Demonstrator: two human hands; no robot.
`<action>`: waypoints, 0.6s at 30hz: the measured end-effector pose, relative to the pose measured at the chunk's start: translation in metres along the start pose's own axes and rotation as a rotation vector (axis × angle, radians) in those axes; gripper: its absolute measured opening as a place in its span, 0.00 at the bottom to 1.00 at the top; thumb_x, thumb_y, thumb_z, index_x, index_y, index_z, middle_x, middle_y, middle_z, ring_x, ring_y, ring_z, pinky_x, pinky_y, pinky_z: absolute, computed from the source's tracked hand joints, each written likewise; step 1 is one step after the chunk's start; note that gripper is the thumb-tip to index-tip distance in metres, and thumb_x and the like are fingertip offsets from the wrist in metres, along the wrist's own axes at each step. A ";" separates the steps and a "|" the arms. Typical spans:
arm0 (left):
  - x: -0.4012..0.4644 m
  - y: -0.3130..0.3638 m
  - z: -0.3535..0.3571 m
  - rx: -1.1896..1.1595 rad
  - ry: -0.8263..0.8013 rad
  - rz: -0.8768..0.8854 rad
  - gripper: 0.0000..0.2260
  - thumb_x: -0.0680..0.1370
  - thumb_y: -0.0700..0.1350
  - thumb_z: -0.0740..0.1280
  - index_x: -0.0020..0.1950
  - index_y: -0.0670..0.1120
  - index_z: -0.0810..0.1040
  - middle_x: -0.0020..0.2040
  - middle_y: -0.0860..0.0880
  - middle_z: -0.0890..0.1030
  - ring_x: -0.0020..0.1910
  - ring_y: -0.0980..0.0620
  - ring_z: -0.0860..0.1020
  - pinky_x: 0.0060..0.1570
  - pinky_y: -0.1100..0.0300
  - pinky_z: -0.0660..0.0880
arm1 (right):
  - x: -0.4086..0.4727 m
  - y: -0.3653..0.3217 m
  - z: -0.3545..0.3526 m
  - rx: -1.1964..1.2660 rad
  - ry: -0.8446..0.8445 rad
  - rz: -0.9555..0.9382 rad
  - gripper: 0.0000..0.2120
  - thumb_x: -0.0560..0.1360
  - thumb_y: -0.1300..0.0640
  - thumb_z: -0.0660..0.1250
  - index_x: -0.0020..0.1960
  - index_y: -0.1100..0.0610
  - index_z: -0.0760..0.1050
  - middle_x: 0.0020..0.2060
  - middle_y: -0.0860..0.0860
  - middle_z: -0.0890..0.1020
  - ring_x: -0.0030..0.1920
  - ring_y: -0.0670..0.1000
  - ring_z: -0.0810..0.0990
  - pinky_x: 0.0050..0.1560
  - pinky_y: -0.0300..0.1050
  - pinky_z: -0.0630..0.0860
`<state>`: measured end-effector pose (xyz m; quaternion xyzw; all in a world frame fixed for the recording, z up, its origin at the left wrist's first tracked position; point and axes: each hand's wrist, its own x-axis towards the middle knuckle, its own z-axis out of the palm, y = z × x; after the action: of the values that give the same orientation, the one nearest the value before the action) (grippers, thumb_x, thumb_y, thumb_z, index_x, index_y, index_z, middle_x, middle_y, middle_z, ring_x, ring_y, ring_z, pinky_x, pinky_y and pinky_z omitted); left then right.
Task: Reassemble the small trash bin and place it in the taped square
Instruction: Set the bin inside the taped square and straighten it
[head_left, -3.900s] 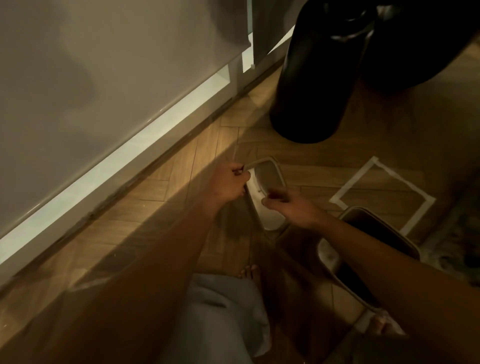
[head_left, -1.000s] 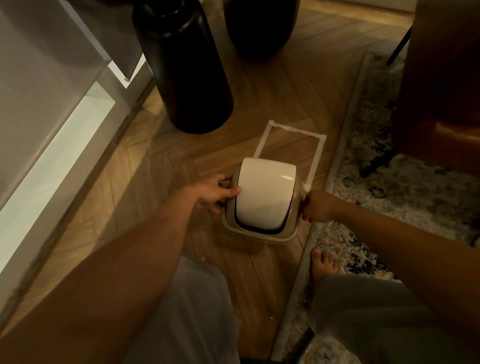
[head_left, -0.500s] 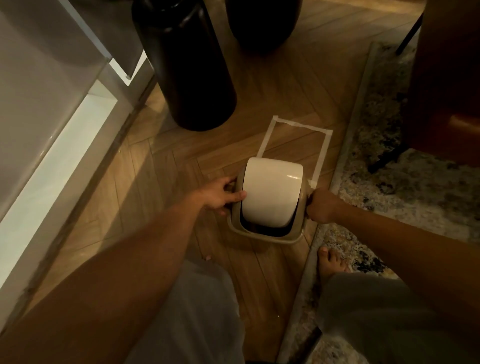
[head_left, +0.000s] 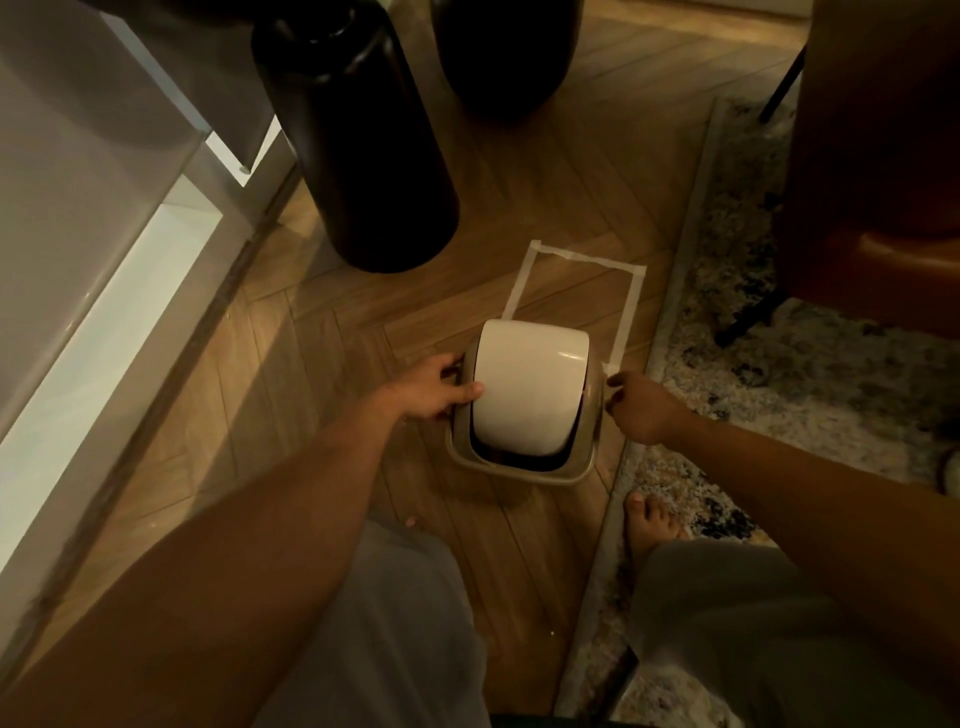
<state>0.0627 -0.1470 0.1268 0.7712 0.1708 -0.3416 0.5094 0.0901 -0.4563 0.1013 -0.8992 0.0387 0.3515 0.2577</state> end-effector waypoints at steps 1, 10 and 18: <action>0.000 0.002 0.001 0.011 0.017 0.012 0.37 0.76 0.52 0.74 0.81 0.52 0.60 0.80 0.49 0.64 0.72 0.45 0.70 0.65 0.42 0.75 | 0.000 -0.003 -0.001 0.055 0.046 -0.016 0.22 0.83 0.59 0.62 0.75 0.62 0.67 0.65 0.60 0.79 0.60 0.57 0.79 0.51 0.42 0.71; -0.005 0.021 0.030 0.021 0.112 0.119 0.30 0.80 0.64 0.60 0.79 0.53 0.64 0.74 0.51 0.72 0.72 0.48 0.70 0.69 0.51 0.66 | -0.029 -0.046 0.003 0.320 0.310 -0.353 0.15 0.86 0.46 0.53 0.59 0.53 0.75 0.44 0.46 0.78 0.45 0.49 0.79 0.43 0.42 0.70; 0.001 0.022 0.032 0.033 0.111 0.128 0.29 0.83 0.61 0.56 0.82 0.53 0.57 0.78 0.50 0.66 0.76 0.48 0.64 0.64 0.60 0.58 | -0.031 -0.038 0.018 0.077 0.279 -0.465 0.24 0.85 0.44 0.55 0.77 0.55 0.62 0.69 0.54 0.69 0.65 0.57 0.72 0.65 0.58 0.72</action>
<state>0.0657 -0.1853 0.1328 0.8066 0.1436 -0.2677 0.5070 0.0652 -0.4179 0.1276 -0.9132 -0.1206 0.1539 0.3576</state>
